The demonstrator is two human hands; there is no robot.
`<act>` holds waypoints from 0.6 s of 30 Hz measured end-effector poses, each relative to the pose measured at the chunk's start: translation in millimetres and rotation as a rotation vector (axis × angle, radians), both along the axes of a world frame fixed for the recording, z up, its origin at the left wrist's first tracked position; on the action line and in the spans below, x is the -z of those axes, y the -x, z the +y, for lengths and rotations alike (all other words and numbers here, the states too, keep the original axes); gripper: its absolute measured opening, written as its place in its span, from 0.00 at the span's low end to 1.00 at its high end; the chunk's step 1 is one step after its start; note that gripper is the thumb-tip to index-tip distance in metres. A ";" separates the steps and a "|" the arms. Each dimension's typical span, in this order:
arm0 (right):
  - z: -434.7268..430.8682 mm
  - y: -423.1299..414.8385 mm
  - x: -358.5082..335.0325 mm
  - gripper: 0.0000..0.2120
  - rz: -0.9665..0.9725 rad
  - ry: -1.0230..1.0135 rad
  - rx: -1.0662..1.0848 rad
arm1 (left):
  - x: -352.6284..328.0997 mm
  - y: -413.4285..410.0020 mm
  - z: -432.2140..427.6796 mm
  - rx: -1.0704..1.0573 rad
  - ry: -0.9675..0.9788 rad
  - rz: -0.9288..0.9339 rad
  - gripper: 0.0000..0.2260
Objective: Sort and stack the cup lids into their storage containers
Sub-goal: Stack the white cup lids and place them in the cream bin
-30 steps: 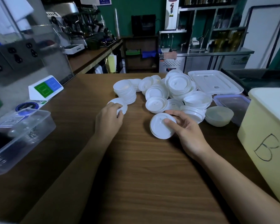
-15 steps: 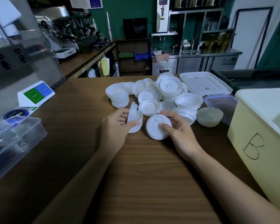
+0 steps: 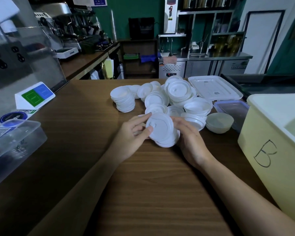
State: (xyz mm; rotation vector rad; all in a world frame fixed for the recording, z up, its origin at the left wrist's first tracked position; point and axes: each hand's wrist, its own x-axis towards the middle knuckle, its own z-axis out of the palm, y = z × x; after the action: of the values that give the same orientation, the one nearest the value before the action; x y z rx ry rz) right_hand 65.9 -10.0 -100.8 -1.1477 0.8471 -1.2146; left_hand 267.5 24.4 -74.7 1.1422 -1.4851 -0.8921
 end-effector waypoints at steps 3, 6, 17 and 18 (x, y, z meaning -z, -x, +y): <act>2.9 -0.6 -4.9 0.20 0.015 -0.019 -0.060 | -1.8 1.6 0.8 -0.050 0.060 0.009 0.19; 3.8 -0.2 -3.1 0.21 0.009 0.009 -0.066 | 1.2 1.5 1.2 -0.038 0.091 -0.028 0.14; 7.6 -1.2 -3.0 0.18 -0.009 0.034 -0.088 | 6.8 7.9 1.7 -0.050 0.062 -0.063 0.14; 7.5 -1.0 -3.1 0.19 -0.009 0.035 -0.087 | 7.1 8.0 1.2 -0.041 0.058 -0.046 0.13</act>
State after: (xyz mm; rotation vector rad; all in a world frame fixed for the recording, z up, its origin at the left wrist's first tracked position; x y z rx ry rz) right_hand 66.9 -2.4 -97.7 -1.1948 0.7638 -1.1660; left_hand 259.5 25.7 -81.8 1.1529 -1.5096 -0.7942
